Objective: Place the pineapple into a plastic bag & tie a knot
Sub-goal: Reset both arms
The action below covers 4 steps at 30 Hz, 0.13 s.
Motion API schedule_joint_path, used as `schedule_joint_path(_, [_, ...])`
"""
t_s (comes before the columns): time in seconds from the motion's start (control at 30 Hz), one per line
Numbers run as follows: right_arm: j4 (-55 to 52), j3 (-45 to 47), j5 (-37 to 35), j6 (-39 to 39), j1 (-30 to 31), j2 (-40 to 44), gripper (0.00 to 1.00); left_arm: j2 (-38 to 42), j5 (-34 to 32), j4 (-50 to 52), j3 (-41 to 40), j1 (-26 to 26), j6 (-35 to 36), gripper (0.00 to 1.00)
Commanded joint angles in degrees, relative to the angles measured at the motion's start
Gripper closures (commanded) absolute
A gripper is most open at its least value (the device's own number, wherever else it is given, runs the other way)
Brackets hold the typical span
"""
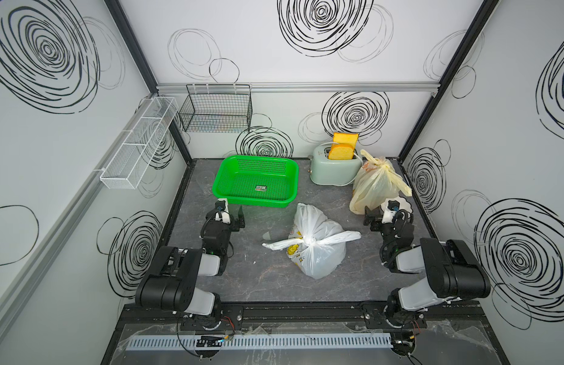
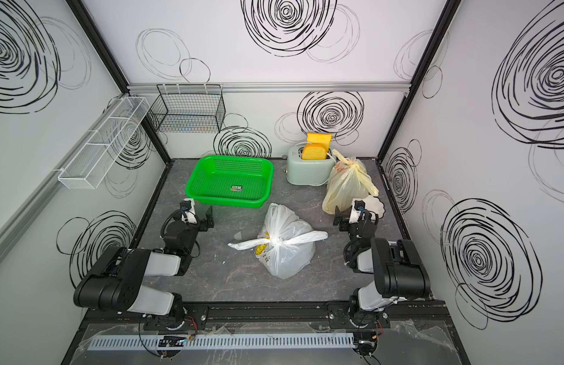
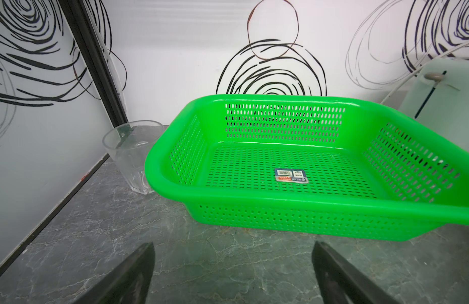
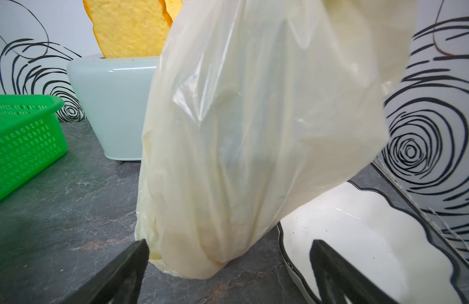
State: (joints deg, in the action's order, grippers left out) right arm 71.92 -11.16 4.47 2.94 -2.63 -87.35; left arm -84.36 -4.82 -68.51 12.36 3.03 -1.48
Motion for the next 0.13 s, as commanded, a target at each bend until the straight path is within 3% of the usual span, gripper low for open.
schedule_joint_path(0.0, [0.1, -0.9, -1.8, -1.5, 0.6, 0.3, 0.01, -0.4, 1.0, -2.4, 1.2, -0.5, 0.6, 0.03])
schedule_joint_path(0.1, [-0.1, -0.9, -2.4, -1.8, 0.9, 0.4, 0.01, 0.6, 1.7, -4.5, -0.5, -0.3, 1.2, 0.03])
